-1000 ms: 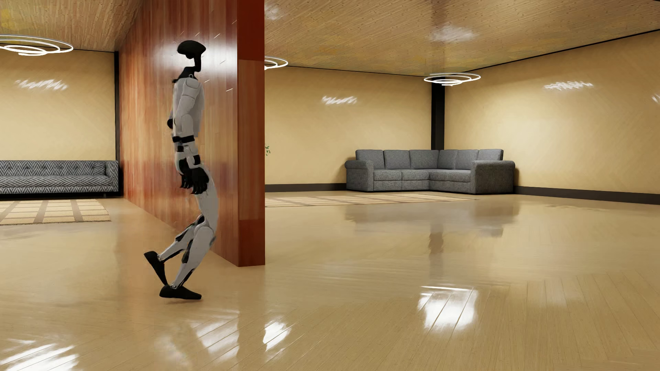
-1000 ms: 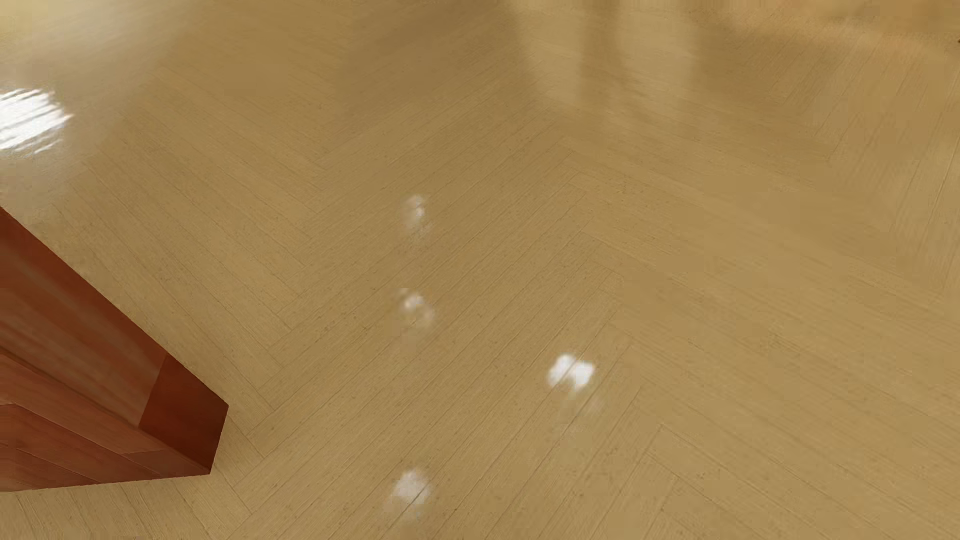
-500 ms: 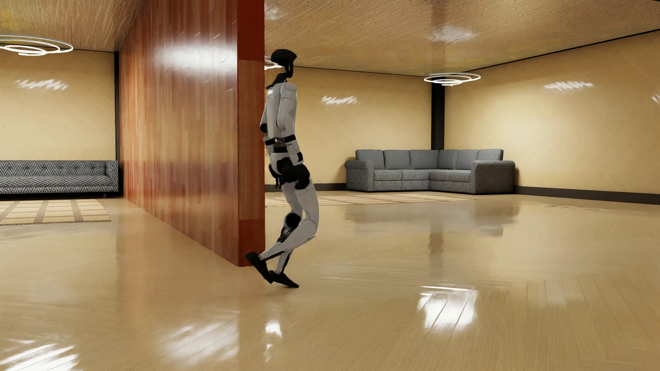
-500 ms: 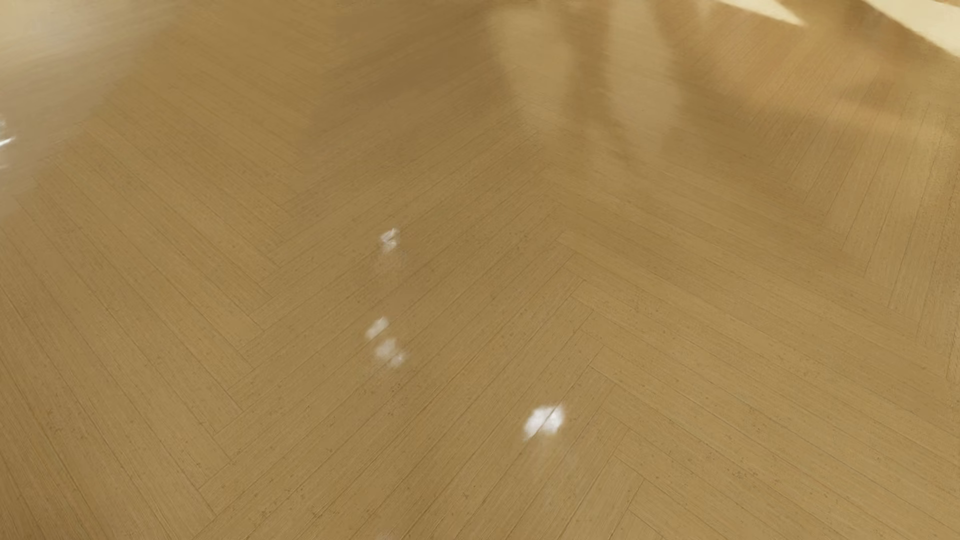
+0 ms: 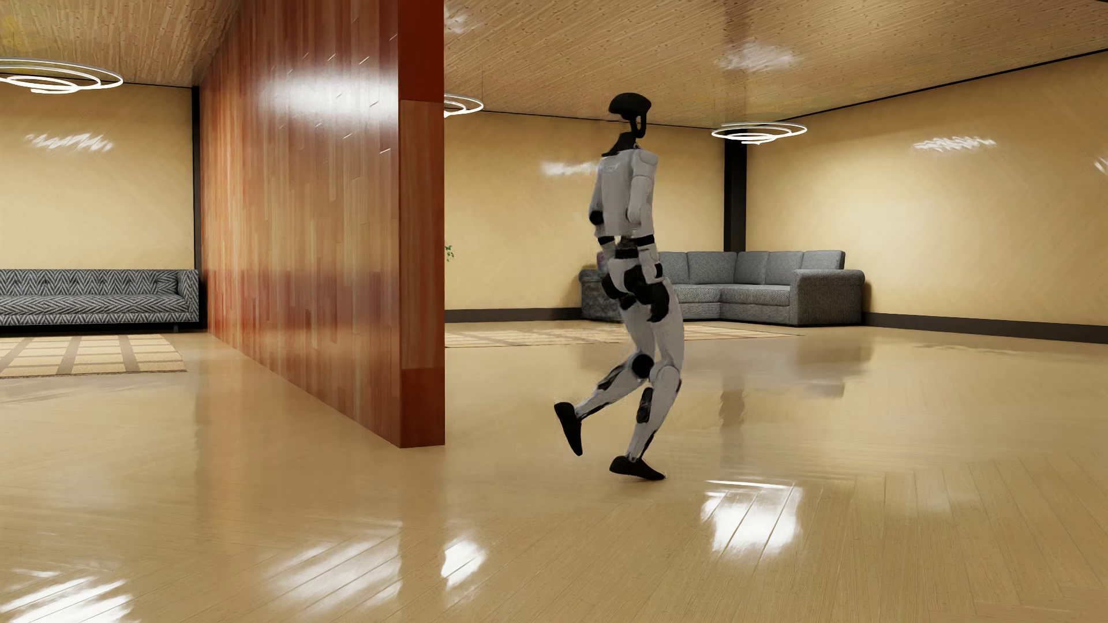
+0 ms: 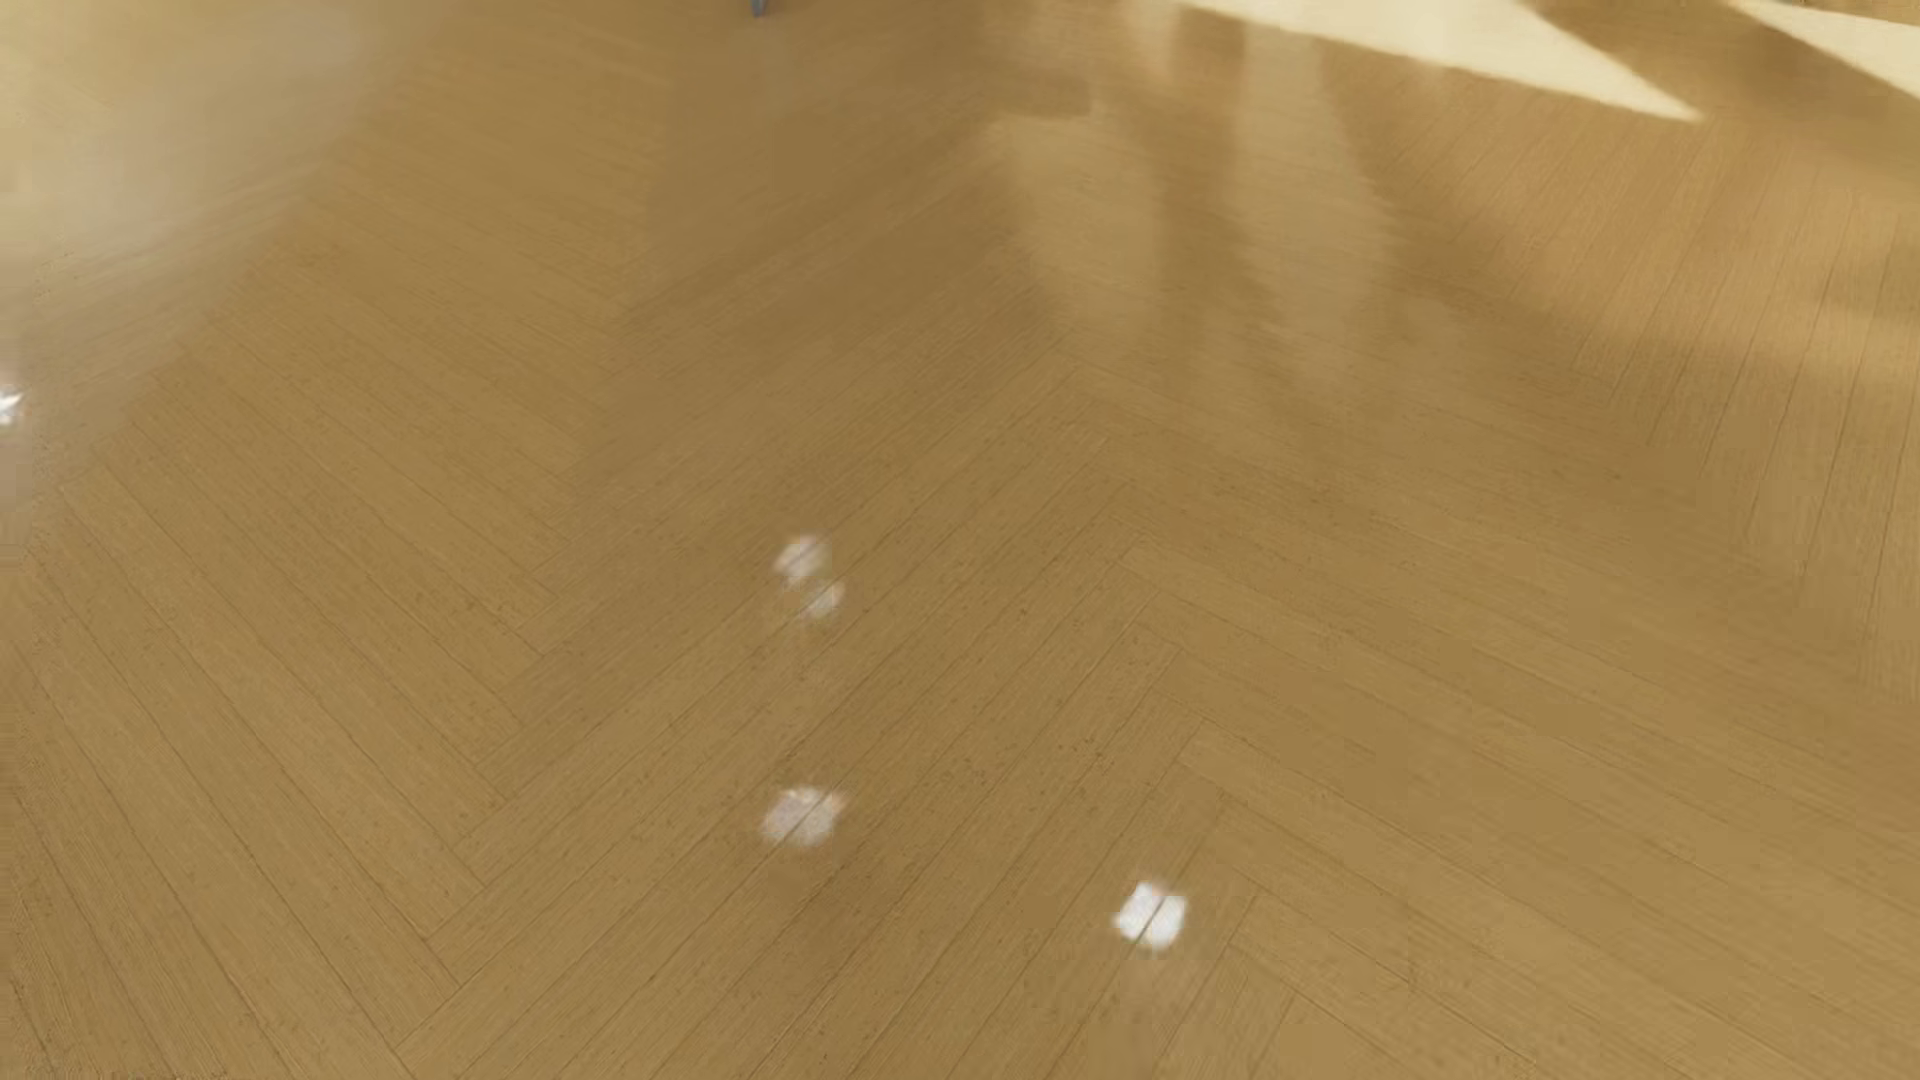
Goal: Move towards the sofa
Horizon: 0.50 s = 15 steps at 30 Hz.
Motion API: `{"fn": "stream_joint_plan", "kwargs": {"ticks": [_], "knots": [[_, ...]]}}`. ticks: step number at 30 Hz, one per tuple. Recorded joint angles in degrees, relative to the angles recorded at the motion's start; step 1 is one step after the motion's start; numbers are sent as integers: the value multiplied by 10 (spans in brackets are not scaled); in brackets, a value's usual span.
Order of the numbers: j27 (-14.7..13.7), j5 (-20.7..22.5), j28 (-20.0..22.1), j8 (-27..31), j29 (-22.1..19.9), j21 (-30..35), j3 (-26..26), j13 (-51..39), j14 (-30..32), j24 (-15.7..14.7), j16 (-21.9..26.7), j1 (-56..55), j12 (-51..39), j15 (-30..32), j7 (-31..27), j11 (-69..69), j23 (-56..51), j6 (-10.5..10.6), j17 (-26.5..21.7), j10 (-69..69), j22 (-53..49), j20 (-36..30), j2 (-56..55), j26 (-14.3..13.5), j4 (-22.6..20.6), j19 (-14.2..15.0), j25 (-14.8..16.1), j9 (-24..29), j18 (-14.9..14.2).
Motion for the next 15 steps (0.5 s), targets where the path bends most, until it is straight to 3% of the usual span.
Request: {"fn": "stream_joint_plan", "kwargs": {"ticks": [2,3,5,6,8,9,10,11,13,15], "knots": [[0,-7,0,0,0,-2,52,-24,108,0,3,-74,28,-12,0,-58,-42,-14,-9,-230,24,-4,90,0,-12,0,0,6,0],[0,-7,0,0,0,-14,68,-30,103,0,7,-94,41,-19,0,-78,-77,-19,-16,-355,29,-7,127,0,-13,0,0,4,0],[0,-15,0,0,0,-47,90,-43,-145,0,14,-116,58,-43,0,-83,-121,-25,-28,-476,41,-26,177,0,-20,0,0,-5,0],[0,-17,0,0,0,-61,97,-41,-145,0,24,-129,68,-47,0,-73,-129,-29,-31,-476,31,-42,197,0,-24,0,0,-7,0],[0,-32,0,0,0,-96,99,-19,-1,0,27,-129,90,28,0,2,-128,-43,-26,-426,33,-41,213,0,-49,0,0,-15,0],[0,-55,0,0,0,-93,88,-11,35,0,26,-121,94,115,0,123,-105,-56,-19,-398,41,-46,165,0,-74,0,0,-21,0],[0,-62,0,0,0,-83,66,-5,23,0,26,-93,91,144,0,257,-83,-58,-18,-376,49,-51,105,0,-89,0,0,-20,0],[0,-75,0,0,0,-73,52,-3,-13,0,30,-44,86,74,0,351,-67,-71,-15,-386,39,-47,45,0,-102,0,0,-8,0],[0,-63,0,0,0,-28,-1,-1,-89,0,30,64,56,-11,0,327,-41,-59,-9,-429,48,-42,-54,0,-93,0,0,7,0],[0,-55,0,0,0,-30,-55,22,-173,0,41,155,30,-16,0,145,-39,-43,-13,-469,17,-25,-114,0,-82,0,0,8,0]]}}
